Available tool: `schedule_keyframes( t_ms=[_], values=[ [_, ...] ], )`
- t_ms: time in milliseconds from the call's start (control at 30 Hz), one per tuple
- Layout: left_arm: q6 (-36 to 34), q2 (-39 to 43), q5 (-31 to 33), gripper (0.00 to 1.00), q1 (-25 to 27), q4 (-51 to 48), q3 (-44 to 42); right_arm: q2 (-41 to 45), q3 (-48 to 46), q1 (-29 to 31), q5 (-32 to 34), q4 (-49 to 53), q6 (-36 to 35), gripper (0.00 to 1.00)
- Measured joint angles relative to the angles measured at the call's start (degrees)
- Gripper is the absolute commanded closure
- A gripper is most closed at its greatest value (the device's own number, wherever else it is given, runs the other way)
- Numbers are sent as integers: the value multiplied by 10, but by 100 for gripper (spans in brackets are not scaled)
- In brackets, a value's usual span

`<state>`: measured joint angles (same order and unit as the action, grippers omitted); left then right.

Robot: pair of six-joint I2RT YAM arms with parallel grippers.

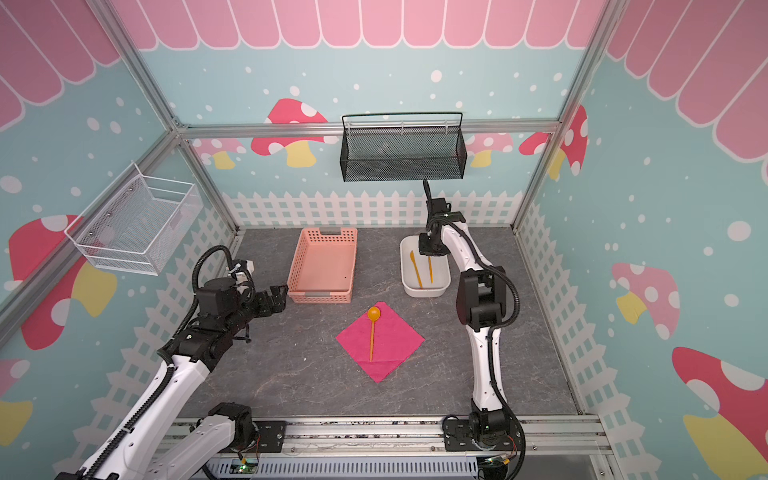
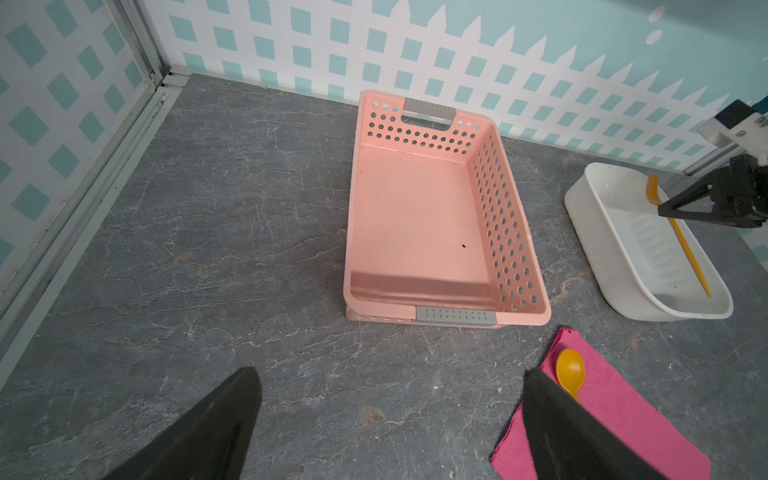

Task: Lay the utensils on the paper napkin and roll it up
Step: 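Lift the yellow fork and carry it over the napkin with the right gripper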

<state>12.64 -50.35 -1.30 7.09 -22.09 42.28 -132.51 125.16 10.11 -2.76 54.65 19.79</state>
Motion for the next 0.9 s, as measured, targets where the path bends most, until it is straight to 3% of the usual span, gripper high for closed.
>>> schedule_keyframes(
  t_ms=[367, 900],
  values=[
    [0, 0, 0, 1, 0, 0, 0, 85, -98, 1, -18, 18, 2, 91],
    [0, -5, -7, 1, -1, 0, 0, 315, -401, 29, -31, -74, 22, 91]
  ],
)
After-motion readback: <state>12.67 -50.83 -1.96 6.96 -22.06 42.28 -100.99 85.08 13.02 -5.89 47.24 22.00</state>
